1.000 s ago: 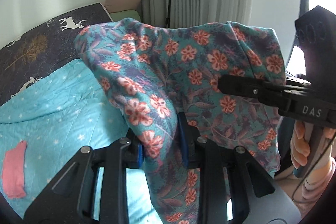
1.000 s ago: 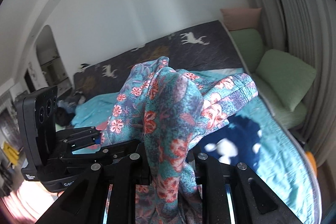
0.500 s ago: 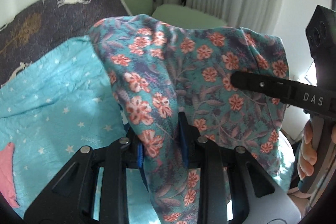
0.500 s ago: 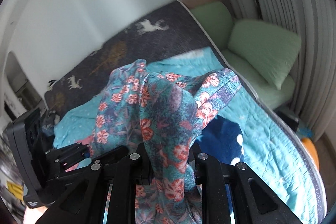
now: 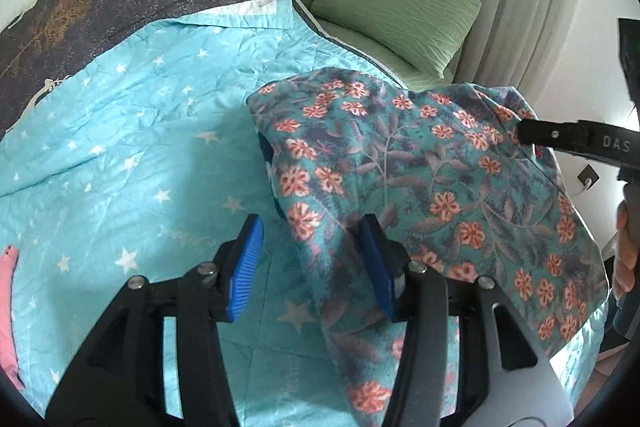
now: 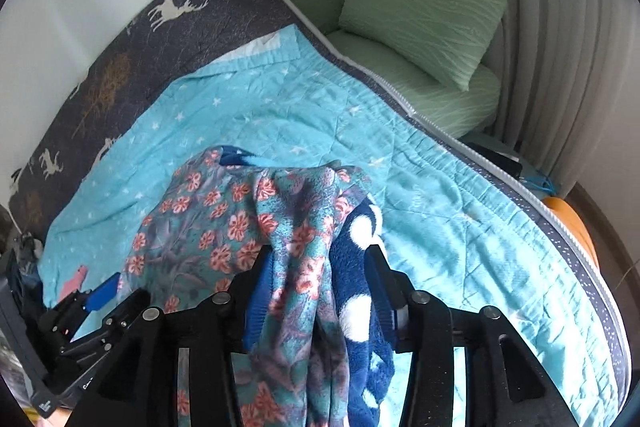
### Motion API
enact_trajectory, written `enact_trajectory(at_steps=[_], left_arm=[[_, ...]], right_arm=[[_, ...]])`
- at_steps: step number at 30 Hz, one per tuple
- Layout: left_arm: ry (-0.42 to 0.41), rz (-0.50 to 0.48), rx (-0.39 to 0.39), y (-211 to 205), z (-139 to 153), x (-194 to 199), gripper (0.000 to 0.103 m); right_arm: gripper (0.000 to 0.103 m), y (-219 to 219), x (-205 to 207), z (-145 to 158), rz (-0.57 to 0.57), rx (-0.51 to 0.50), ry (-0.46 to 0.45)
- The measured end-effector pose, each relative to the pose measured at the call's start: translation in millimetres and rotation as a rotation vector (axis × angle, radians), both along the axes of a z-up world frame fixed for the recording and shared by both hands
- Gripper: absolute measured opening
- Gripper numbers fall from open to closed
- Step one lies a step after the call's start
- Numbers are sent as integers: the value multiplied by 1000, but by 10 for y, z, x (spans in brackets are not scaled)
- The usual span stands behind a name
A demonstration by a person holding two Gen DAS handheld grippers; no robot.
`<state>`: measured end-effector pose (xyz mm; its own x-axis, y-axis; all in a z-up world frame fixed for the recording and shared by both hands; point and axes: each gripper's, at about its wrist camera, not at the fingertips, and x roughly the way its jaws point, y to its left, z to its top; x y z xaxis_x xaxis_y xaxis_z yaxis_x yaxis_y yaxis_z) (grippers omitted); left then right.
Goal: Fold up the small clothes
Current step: 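Lower the garment onto the navy fleece and open both grippers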
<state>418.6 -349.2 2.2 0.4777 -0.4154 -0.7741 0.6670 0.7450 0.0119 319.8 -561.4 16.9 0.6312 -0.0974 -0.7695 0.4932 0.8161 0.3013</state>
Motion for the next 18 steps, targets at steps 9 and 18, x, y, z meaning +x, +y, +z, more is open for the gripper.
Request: enact_trajectory(at_steps=[9, 18], left_arm=[[7, -14, -81, 374, 213, -349, 56], [-89, 43, -160, 1154, 568, -862, 71]], right_arm=[[47, 656, -445, 412, 149, -147, -57], [53, 1719, -850, 507, 342, -232, -89]])
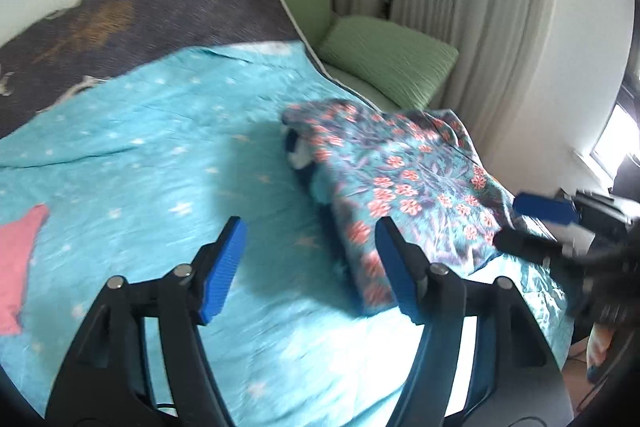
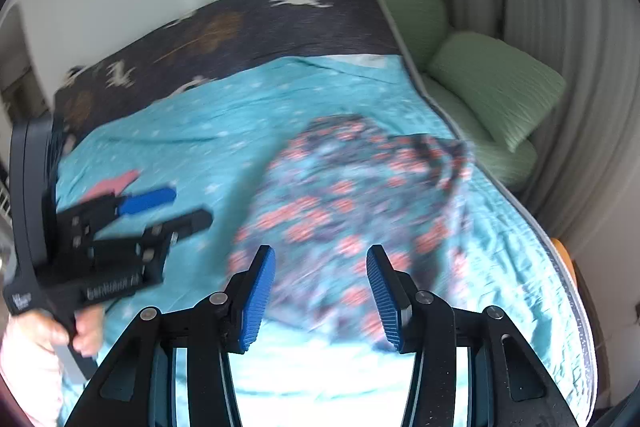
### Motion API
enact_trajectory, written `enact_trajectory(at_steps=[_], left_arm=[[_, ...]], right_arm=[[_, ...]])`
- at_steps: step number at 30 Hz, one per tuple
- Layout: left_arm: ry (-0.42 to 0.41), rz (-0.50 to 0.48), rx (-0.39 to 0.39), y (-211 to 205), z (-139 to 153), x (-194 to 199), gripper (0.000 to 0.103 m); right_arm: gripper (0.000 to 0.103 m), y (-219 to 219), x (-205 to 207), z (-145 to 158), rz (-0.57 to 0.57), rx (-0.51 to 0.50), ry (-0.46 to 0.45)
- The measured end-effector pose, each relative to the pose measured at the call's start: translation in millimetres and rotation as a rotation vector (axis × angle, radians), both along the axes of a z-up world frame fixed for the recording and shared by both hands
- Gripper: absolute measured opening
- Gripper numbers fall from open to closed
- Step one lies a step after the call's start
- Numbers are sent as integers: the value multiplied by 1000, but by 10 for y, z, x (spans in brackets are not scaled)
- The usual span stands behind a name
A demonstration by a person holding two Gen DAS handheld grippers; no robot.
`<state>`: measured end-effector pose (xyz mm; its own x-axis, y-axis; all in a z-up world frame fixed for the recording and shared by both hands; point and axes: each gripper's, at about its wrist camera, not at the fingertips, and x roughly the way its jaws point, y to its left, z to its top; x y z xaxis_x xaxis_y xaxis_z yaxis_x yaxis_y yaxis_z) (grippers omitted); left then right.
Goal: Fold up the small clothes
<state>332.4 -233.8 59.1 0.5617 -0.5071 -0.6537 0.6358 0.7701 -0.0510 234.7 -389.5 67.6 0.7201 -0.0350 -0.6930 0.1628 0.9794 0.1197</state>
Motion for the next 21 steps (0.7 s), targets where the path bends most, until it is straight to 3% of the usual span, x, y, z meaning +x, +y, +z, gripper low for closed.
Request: enact_trajectory(at_steps=[3, 6, 8, 13, 21], left_arm=[[-113, 24, 61, 266, 99, -273, 73], [-204, 37, 115, 474, 158, -533, 78], [-200, 44, 106, 648, 203, -687, 81], [-82, 1, 46, 1039, 165, -1011, 82], [-130, -7, 35, 1470, 16, -1561, 82]], right_arm=[[63, 279, -147, 0, 47, 10, -18], [65, 482, -287, 0, 88, 80, -35], [66, 621, -407, -10, 82, 78, -31], [67, 926, -651, -36, 78, 40, -8], [73, 1339, -1077, -123, 46, 47, -27]])
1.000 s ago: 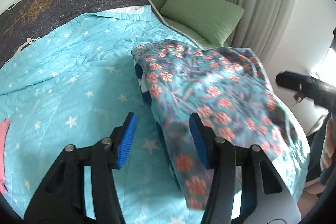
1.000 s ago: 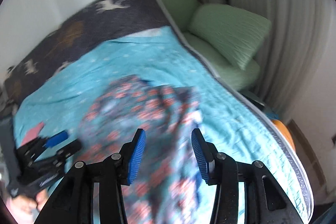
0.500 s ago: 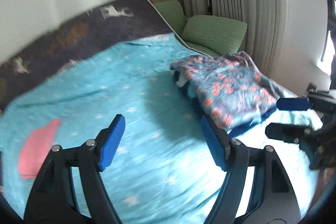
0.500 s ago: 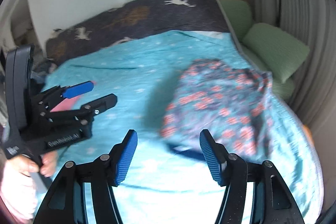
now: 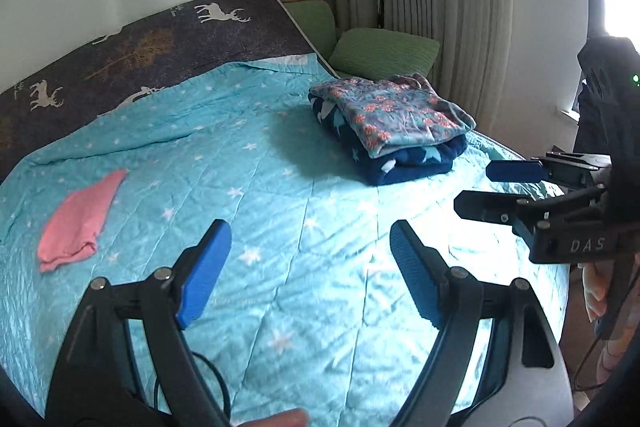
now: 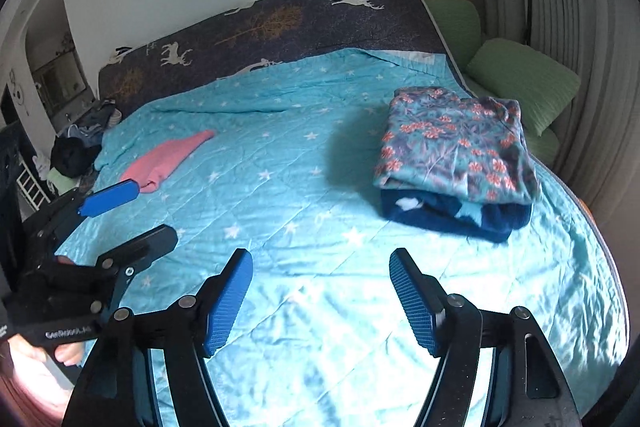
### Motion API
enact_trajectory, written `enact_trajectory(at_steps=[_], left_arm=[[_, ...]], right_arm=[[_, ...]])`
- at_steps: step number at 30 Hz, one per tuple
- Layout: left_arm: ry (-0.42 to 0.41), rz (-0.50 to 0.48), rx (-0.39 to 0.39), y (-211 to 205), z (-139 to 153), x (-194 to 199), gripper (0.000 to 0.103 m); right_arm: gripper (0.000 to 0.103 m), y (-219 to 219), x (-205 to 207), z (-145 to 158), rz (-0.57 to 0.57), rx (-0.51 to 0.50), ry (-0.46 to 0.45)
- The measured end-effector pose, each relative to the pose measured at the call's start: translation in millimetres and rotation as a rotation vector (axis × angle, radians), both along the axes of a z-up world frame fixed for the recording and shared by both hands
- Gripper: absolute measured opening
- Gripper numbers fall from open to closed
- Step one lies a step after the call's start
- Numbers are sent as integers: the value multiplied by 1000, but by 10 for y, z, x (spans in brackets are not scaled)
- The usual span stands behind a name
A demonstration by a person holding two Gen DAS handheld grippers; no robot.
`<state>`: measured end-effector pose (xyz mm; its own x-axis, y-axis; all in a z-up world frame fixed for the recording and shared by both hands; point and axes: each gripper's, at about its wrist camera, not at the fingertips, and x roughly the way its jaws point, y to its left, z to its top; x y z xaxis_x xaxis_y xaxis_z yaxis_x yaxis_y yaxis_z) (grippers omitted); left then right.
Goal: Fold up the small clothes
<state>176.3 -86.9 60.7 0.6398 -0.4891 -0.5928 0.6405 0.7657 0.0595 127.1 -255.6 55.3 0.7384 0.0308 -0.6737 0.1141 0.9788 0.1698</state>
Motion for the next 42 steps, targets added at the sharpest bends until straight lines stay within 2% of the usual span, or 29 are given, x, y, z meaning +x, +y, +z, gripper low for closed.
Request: enact_trajectory(at_steps=[12, 16, 23, 26, 31, 42], left_arm=[[-1, 72, -21, 445, -168, -245, 82], [-14, 123, 15, 493, -247, -270, 82], [74, 182, 12, 535, -424, -206, 82], [66, 186, 24, 483, -429, -210, 82], [70, 156, 17, 345, -386, -231, 82], [79, 151, 25, 239, -399, -265, 82]], right_arm=[[73, 319, -279, -134, -33, 2, 33], [73, 378, -275, -164, -22, 4, 39], [73, 469, -287, -153, -64, -91, 1], [73, 444, -312, -147, -106, -97, -20], [74, 420, -424, -97, -204, -173, -72], [77, 290, -520, -88, -218, -133, -86]])
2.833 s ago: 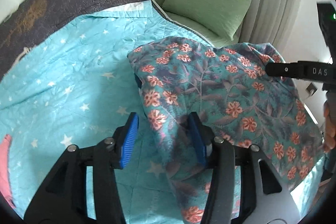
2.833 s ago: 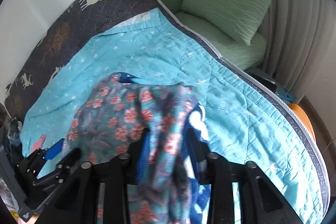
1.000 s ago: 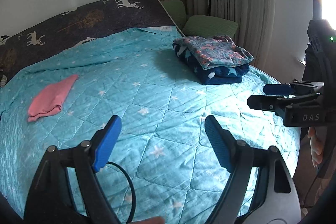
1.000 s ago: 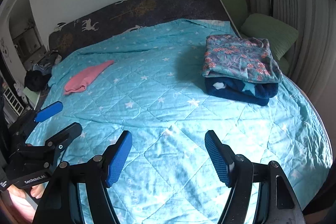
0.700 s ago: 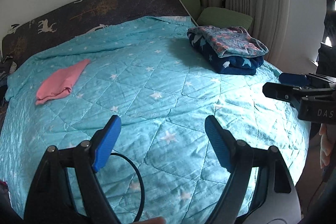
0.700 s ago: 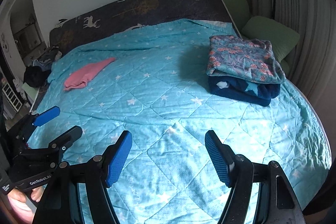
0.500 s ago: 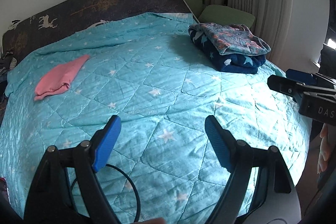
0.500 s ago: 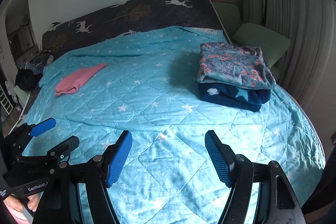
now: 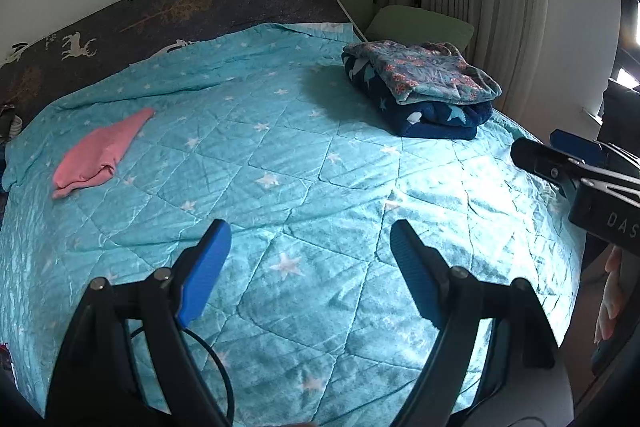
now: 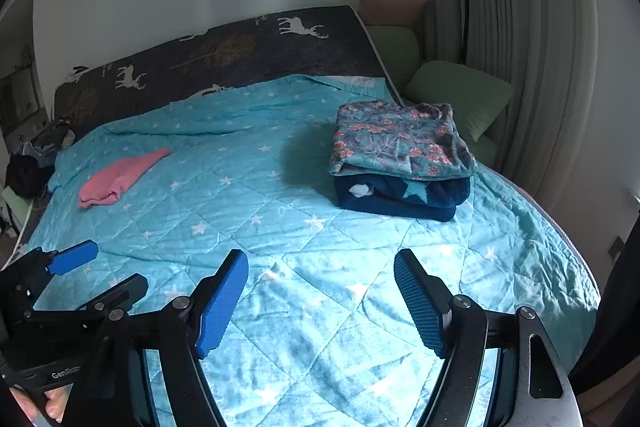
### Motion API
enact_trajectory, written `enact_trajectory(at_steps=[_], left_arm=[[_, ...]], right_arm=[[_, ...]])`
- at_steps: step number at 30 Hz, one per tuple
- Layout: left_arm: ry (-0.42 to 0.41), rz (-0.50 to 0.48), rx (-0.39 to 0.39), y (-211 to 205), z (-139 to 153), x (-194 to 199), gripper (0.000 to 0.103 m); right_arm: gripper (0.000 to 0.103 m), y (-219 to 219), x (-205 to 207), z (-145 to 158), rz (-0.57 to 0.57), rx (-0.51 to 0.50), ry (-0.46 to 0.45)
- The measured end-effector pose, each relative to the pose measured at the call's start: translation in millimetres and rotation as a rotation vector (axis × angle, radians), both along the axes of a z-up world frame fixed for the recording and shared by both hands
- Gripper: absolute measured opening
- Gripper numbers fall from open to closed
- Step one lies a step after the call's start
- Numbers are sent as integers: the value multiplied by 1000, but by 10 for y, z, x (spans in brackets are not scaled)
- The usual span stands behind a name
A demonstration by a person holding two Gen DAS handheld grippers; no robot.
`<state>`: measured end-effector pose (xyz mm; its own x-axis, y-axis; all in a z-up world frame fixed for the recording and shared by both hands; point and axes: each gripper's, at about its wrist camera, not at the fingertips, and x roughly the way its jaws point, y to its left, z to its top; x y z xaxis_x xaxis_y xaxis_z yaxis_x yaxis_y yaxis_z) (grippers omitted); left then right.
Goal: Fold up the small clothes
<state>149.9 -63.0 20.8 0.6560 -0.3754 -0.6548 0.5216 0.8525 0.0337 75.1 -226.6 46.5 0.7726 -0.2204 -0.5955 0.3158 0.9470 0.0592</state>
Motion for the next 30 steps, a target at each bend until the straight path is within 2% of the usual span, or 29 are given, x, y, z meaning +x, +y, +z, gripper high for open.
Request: enact_trajectory(at_steps=[10, 30], left_arm=[[-23, -33, -13, -63, 79, -79, 82], [-34, -64, -22, -133, 146, -210, 82]], right_arm=[[77, -46, -89, 84, -11, -16, -37], [77, -71, -156, 126, -28, -25, -39]])
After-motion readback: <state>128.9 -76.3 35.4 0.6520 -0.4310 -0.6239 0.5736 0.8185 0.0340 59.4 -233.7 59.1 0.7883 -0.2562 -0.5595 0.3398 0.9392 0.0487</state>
